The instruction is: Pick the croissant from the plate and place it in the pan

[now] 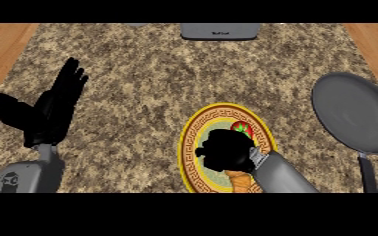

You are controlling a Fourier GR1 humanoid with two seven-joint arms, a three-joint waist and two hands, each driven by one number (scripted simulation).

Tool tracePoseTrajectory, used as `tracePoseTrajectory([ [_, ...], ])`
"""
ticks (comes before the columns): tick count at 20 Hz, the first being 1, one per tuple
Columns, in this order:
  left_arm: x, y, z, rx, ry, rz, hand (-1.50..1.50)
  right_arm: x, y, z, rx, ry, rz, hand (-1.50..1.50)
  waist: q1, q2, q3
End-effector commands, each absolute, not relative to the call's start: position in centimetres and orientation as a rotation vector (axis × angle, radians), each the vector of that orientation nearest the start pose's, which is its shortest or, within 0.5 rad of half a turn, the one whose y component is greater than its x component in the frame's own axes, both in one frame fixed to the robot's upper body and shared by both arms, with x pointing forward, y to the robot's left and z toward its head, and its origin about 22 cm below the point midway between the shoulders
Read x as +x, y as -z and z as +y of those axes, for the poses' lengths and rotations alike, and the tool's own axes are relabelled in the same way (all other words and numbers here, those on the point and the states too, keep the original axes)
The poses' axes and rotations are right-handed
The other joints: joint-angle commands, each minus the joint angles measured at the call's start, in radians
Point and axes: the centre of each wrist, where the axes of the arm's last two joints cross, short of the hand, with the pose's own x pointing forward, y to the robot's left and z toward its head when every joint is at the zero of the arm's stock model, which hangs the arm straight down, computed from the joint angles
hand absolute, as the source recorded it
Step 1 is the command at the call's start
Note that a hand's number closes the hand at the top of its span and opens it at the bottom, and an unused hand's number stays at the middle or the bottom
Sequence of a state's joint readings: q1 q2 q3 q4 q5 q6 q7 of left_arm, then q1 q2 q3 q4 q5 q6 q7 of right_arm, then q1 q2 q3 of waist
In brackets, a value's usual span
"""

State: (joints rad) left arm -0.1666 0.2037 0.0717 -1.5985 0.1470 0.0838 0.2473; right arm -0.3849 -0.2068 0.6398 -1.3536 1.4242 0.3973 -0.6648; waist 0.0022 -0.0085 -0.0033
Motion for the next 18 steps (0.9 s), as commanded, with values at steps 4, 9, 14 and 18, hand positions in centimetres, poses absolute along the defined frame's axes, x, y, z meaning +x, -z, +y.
tracePoseTrajectory([
  [4,27.5,-6.1,28.6,0.115,-0.055,-1.512,0.00,27.4,-0.7,-12.5,0.223,3.076,1.958,1.50,-0.013,0.006,0.003],
  [9,26.5,-5.6,29.9,0.185,-0.114,-1.497,0.00,29.0,1.1,-19.7,1.236,3.404,2.347,1.50,-0.120,-0.003,0.004],
  [14,26.8,-5.4,28.9,0.150,-0.100,-1.497,0.00,30.6,-5.1,-19.4,2.419,2.642,2.575,1.50,-0.070,-0.008,0.001],
  [18,27.2,-5.5,27.9,0.106,-0.063,-1.494,0.00,31.1,-12.4,-16.8,2.855,2.047,2.440,1.50,-0.032,-0.005,0.000],
])
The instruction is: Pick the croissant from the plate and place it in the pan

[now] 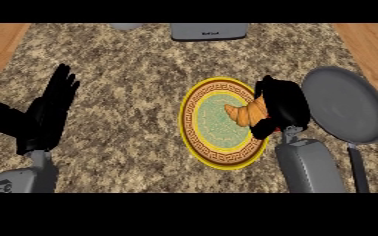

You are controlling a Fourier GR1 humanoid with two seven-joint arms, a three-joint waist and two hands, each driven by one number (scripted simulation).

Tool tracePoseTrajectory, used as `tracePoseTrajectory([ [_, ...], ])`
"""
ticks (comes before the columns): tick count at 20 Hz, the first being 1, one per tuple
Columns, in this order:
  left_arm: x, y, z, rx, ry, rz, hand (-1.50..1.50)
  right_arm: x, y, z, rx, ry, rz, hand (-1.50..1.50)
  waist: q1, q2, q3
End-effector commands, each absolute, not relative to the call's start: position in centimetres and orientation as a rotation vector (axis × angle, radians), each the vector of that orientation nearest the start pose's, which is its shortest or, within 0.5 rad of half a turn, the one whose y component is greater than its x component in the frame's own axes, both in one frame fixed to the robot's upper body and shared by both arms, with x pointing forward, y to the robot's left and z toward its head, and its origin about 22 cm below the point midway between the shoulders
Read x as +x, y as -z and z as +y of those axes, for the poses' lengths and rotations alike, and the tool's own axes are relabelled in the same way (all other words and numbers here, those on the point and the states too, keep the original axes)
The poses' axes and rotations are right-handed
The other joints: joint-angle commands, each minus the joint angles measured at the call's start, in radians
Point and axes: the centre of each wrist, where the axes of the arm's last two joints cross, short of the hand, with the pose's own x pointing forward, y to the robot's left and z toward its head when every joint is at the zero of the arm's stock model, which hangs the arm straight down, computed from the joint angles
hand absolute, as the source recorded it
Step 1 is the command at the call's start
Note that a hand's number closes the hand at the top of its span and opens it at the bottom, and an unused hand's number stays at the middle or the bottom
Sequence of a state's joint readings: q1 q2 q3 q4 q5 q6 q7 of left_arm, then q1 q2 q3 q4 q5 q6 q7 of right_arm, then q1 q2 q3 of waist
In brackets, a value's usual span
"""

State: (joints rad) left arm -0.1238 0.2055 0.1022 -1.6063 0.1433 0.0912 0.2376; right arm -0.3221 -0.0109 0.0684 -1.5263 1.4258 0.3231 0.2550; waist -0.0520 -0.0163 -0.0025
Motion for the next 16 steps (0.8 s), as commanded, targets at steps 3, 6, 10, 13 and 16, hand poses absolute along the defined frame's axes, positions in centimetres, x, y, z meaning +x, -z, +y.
tracePoseTrajectory([
  [3,28.4,-5.7,27.8,0.124,-0.064,-1.493,0.00,29.0,-14.8,-14.1,-1.441,-0.861,-1.230,1.50,0.033,0.010,0.001],
  [6,28.6,-5.5,27.2,0.093,-0.039,-1.503,0.00,28.2,-17.7,-13.1,-1.486,-0.828,-1.175,1.50,0.045,0.014,0.001],
  [10,27.6,-6.4,28.0,0.093,-0.053,-1.508,0.00,29.0,-19.1,-14.5,-1.489,-0.731,-1.173,1.50,0.054,0.015,0.002],
  [13,27.5,-5.9,28.2,0.103,-0.056,-1.528,0.00,28.3,-20.3,-15.3,-1.519,-0.662,-1.154,1.50,0.052,0.015,0.002],
  [16,27.9,-6.2,26.8,0.117,-0.045,-1.526,0.00,29.1,-20.0,-19.8,-1.544,-0.607,-1.129,1.50,0.050,0.016,0.003],
])
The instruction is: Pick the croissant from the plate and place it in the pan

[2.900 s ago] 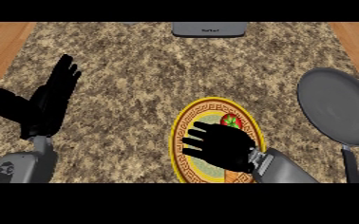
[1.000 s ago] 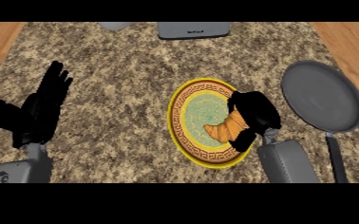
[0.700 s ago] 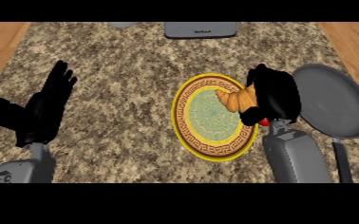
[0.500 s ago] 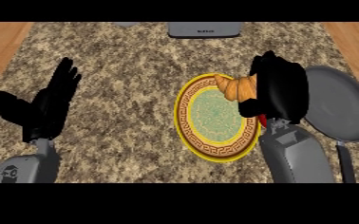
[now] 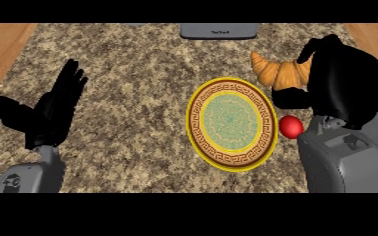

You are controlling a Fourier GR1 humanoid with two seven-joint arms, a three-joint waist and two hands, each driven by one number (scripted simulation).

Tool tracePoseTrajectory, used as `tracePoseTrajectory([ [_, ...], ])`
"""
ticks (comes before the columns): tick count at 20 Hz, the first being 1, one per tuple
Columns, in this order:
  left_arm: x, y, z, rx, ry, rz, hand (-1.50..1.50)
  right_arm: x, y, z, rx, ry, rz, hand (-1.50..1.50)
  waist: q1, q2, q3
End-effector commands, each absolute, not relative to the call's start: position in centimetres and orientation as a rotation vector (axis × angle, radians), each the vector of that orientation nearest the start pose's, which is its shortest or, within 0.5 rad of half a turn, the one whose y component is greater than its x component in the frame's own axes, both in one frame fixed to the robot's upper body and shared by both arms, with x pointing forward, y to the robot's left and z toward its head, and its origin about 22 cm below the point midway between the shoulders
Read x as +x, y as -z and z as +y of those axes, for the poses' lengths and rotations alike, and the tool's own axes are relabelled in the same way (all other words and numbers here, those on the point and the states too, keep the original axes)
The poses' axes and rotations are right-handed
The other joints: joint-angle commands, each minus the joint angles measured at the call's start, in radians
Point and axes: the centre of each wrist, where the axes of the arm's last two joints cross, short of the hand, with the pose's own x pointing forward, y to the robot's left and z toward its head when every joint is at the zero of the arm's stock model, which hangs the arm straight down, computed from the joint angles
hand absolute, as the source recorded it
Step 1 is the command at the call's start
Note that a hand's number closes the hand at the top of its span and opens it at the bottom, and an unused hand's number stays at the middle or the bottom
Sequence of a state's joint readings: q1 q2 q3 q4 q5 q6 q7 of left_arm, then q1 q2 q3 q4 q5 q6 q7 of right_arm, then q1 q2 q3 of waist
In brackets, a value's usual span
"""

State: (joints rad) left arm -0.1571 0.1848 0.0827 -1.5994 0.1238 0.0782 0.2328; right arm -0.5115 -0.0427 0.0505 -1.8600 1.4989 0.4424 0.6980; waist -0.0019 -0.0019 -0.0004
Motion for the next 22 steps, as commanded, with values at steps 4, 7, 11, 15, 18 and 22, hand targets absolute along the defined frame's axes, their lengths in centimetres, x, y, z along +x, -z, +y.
tracePoseTrajectory([
  [4,27.4,-5.5,29.3,0.100,-0.054,-1.511,0.00,29.2,-19.1,-25.6,-1.563,-0.508,-1.155,1.50,0.001,0.003,0.001],
  [7,27.1,-6.4,27.9,0.093,-0.042,-1.532,0.00,28.0,-20.1,-28.8,-1.552,-0.496,-1.135,1.50,-0.001,0.000,0.001],
  [11,27.7,-5.8,26.6,0.117,-0.063,-1.528,0.00,29.2,-16.7,-34.2,-1.572,-0.412,-1.142,1.50,0.001,0.003,0.001],
  [15,27.2,-6.1,26.8,0.100,-0.039,-1.518,0.00,28.1,-15.2,-39.6,-1.535,-0.393,-1.169,1.50,0.002,0.003,0.002],
  [18,27.0,-6.0,26.2,0.083,-0.029,-1.526,0.00,29.3,-12.1,-41.3,-1.485,-0.420,-1.200,1.50,0.008,0.004,0.002],
  [22,27.2,-5.8,27.7,0.080,-0.029,-1.510,0.00,30.2,-7.6,-42.2,-1.409,-0.470,-1.224,1.50,0.011,0.005,0.002],
])
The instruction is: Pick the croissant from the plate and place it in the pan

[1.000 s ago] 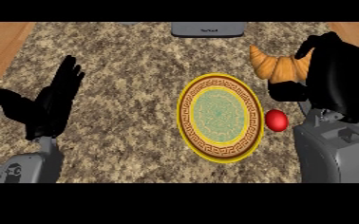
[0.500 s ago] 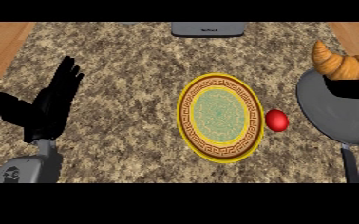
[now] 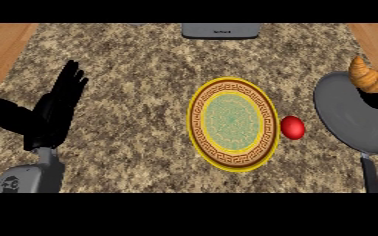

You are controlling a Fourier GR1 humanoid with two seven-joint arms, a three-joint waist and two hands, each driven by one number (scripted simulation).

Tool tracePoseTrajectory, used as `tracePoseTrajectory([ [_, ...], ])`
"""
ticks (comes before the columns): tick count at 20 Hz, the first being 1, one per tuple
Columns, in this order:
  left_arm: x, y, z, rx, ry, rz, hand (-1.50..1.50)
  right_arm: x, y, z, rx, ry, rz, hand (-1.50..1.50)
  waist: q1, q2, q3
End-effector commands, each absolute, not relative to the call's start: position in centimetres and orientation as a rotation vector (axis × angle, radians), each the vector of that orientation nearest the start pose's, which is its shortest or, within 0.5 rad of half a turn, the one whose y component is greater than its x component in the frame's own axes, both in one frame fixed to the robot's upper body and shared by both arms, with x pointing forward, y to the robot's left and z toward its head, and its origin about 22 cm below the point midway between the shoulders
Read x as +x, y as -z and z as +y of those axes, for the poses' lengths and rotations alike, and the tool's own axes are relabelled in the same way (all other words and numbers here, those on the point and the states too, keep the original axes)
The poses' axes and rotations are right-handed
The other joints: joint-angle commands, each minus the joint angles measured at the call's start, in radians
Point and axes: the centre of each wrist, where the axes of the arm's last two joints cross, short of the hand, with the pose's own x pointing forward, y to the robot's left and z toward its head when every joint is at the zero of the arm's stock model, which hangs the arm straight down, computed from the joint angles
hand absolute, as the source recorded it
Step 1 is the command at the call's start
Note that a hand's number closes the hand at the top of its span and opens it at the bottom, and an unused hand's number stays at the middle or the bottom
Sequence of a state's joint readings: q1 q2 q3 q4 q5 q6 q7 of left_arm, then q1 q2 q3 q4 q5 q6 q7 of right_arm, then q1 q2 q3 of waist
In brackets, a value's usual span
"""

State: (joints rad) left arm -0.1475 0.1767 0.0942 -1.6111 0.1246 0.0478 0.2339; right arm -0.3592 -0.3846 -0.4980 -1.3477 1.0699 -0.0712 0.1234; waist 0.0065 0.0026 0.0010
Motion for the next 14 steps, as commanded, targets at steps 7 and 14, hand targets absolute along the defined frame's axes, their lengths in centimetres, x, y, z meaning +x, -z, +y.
tracePoseTrajectory([
  [7,28.2,-7.2,26.9,0.095,-0.026,-1.538,0.00,32.5,-4.0,-43.8,-1.405,-0.562,-1.054,1.50,0.011,0.003,0.000],
  [14,28.6,-5.7,27.1,0.085,-0.019,-1.518,0.00,32.8,-0.9,-44.6,-1.180,-0.355,-0.972,-1.50,0.018,0.007,0.001],
])
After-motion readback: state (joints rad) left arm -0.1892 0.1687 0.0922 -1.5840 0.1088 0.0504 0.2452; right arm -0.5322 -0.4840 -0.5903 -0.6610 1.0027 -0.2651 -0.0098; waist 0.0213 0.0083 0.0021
